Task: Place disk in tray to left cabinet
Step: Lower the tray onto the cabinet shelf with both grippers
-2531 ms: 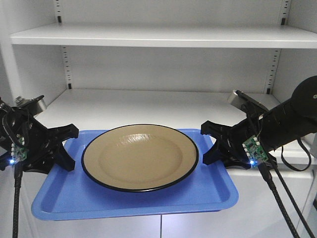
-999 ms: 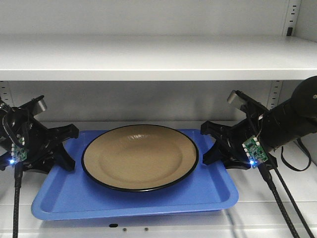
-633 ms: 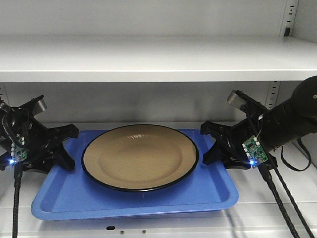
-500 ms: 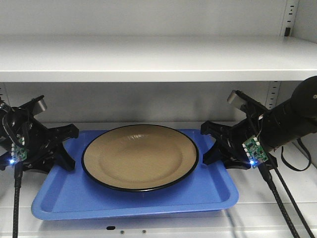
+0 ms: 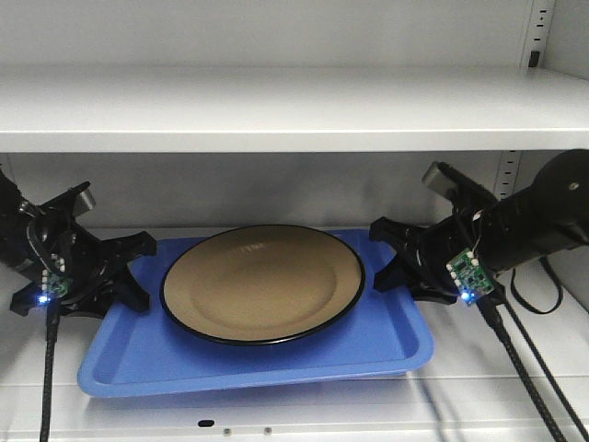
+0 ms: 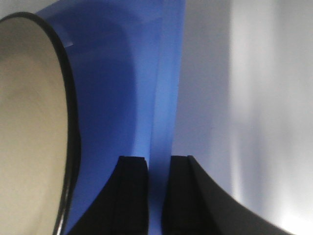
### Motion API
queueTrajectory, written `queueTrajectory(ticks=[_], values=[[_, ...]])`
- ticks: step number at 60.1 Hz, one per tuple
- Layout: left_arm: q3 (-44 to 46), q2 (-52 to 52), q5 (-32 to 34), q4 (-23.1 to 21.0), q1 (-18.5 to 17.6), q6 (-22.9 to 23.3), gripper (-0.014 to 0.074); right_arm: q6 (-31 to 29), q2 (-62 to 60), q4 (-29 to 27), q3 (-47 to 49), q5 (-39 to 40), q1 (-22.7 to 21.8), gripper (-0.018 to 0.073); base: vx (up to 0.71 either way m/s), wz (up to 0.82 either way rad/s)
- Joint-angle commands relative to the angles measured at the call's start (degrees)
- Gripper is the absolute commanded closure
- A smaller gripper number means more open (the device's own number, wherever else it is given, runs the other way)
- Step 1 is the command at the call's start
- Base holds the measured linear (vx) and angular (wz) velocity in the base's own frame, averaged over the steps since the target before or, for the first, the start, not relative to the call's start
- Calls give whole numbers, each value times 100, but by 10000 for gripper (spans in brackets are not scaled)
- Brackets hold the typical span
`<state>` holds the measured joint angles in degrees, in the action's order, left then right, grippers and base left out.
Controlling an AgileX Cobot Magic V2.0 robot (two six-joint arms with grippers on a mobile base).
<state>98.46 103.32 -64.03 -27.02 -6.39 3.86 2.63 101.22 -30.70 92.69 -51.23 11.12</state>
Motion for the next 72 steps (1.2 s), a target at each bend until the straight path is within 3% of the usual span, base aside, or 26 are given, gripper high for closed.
queueTrajectory(ticks=[1,14,29,48,53,54,72], values=[[212,-214,510,-1242,-196,18,593,-57,-109,-990,201,304,148,558,0,0],[212,-77,685,-1192,-196,-38,566,-137,206,-978,201,308,148,534,0,0],[212,-5,620,-656,-196,-189,468,-630,319,-914,201,415,148,454,0,0],[212,-15,674,-182,-196,-283,255,-959,319,-599,201,684,142,198,0,0],[212,-64,675,143,-196,-283,220,-959,299,-441,201,744,142,146,0,0],[220,-169,759,507,-196,-270,209,-954,245,-338,201,739,142,122,0,0],[220,-473,1042,586,-196,-264,209,-915,-99,250,201,992,52,121,0,0]])
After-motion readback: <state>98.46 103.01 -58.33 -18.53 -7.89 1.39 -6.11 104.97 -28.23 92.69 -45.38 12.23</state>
